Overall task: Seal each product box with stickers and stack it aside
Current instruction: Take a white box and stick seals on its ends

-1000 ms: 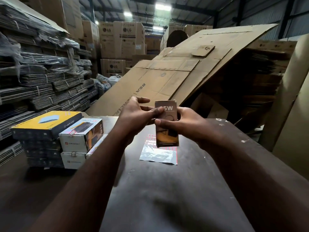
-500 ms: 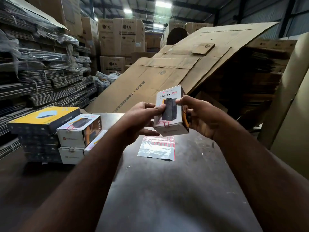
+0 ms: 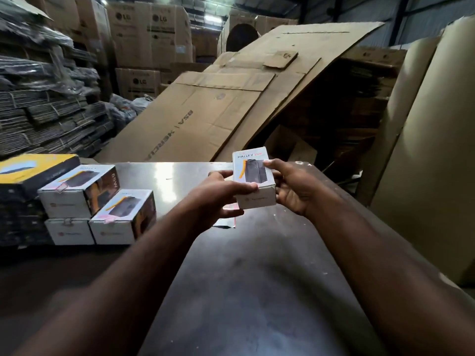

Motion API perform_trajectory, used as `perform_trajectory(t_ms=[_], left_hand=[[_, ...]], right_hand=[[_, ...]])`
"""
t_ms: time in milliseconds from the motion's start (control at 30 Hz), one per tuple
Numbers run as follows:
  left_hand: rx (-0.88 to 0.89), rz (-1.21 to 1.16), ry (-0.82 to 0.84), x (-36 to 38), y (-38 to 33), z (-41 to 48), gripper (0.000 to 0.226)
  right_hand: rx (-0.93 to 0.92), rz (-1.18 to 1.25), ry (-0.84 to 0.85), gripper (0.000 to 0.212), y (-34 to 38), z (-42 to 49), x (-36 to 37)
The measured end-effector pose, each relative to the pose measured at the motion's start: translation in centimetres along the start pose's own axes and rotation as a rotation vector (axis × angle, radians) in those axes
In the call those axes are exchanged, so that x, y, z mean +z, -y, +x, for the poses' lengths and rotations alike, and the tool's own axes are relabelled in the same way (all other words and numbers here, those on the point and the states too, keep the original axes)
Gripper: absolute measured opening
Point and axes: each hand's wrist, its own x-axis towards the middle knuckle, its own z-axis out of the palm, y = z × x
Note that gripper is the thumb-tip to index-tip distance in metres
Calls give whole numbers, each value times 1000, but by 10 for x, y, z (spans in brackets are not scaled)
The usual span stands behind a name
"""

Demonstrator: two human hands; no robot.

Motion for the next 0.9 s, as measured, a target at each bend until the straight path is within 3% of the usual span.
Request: perform_trajectory(t_ms=[133,200,433,600,767,900], left_hand=[[-40,-52,-96,25,20,10,82],[-60,-34,-124,35,28,15,81],[-65,51,-165,73,33,31,4],[8,170,-239,98,43,43,29],[45,309,-325,111,58,55,57],[109,506,-381,112,67,51,50]], right_hand=[[-25,-121,-58,34,-16,-2,-26],[-59,-226,-104,37,-23,-2,-37],[-249,-582,-394,40,-39,3,-71],[-244,-565,-450,53,-42,11,-93],[-232,-659,-468,32,-47,15,-107],[-206,-627,-443,33,-55,16,-113]])
